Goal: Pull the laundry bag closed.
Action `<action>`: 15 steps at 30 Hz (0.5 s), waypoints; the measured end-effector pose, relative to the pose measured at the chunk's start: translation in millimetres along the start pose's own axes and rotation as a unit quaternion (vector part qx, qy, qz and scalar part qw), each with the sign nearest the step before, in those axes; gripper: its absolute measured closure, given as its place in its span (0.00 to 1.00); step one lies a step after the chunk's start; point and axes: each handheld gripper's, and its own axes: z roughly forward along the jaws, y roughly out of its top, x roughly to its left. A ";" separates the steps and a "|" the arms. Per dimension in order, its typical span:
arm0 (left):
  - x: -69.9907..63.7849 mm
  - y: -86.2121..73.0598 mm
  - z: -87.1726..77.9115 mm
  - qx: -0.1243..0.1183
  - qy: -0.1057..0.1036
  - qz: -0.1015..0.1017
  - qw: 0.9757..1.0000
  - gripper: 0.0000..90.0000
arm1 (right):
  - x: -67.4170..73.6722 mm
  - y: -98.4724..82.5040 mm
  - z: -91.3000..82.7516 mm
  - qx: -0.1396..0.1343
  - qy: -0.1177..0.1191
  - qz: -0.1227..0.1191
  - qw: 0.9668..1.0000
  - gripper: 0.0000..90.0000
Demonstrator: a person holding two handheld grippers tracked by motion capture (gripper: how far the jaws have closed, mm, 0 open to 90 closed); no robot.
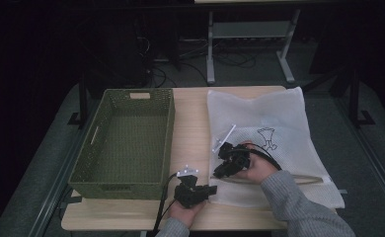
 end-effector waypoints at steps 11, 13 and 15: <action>1.2 -1.3 0.2 0.002 -0.002 -0.001 1.000 0.89 | -3.6 -13.2 10.9 -0.011 0.019 0.008 1.000 0.89; 1.9 -1.1 -0.4 -0.001 -0.007 -0.003 1.000 0.87 | -3.3 -13.4 9.9 -0.014 0.019 0.007 1.000 0.89; 2.2 -0.1 -1.7 -0.002 -0.011 -0.005 1.000 0.82 | -3.0 -13.8 7.4 -0.016 0.019 0.005 1.000 0.90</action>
